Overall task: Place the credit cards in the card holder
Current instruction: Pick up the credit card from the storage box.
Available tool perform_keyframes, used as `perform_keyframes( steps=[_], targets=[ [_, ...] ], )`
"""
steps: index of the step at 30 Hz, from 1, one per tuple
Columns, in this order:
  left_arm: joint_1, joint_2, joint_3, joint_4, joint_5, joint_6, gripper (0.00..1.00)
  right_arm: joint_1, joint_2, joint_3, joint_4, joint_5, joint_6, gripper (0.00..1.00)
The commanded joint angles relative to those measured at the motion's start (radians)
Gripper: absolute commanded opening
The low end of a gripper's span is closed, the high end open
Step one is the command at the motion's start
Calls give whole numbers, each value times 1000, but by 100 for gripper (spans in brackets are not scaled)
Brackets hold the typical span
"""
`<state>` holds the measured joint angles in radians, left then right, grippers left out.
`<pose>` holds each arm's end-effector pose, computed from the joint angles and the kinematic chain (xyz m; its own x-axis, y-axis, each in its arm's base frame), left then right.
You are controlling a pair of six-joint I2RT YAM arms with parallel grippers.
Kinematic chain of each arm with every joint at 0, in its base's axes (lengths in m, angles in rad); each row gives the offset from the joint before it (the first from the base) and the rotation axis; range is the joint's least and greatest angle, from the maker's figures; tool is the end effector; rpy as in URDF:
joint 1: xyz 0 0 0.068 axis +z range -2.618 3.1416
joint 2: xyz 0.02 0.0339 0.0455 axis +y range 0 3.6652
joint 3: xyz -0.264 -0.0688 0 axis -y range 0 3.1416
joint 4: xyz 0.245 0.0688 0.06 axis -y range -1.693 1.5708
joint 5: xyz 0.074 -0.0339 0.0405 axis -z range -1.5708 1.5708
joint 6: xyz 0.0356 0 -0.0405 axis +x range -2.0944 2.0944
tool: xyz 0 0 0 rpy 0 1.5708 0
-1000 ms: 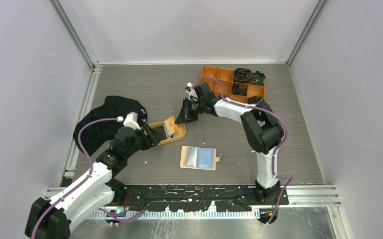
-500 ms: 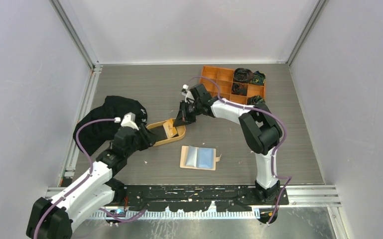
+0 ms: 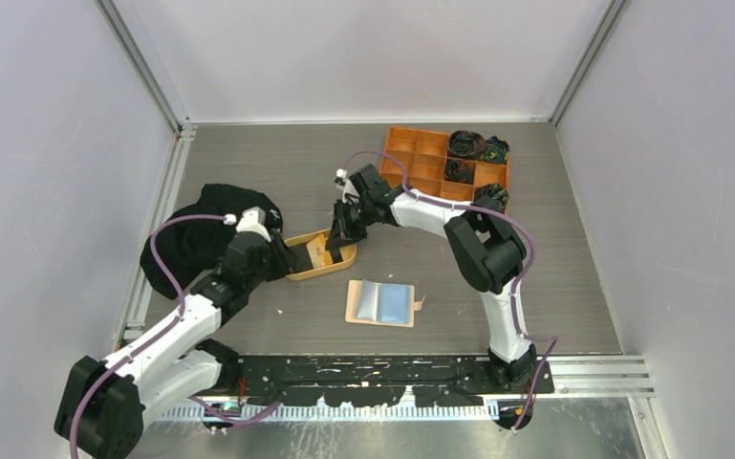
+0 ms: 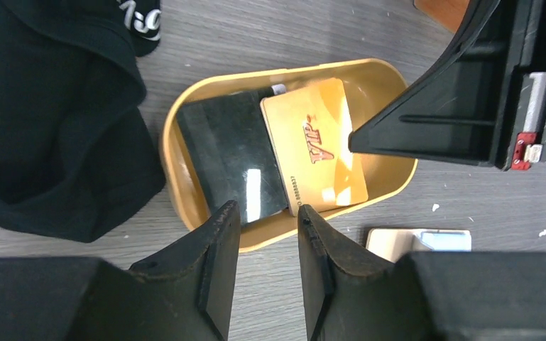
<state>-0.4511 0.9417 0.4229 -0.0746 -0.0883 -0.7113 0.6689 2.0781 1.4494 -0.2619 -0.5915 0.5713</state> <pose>0.1795 -0.0835 0.1964 -0.6218 -0.4214 -0.6602 -0.0494 0.8624 -0.5039 0.3382 0.2927 0.1682 -0.9402 -0.1710 -0.2947 -0.3347 0.6256 0.7048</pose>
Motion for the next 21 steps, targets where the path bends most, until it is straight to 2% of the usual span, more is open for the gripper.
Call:
perform_keyframes(
  steps=[1, 8, 21],
  targets=[
    [5, -91, 44, -68, -116, 84, 37, 27, -3, 65, 1, 3, -14, 2],
    [11, -152, 9, -161, -194, 98, 42, 60, 47, 144, -5, 9, 16, 2],
    [24, -4, 8, -83, -133, 91, 38, 66, -10, 159, -64, 46, -21, 1]
  ],
)
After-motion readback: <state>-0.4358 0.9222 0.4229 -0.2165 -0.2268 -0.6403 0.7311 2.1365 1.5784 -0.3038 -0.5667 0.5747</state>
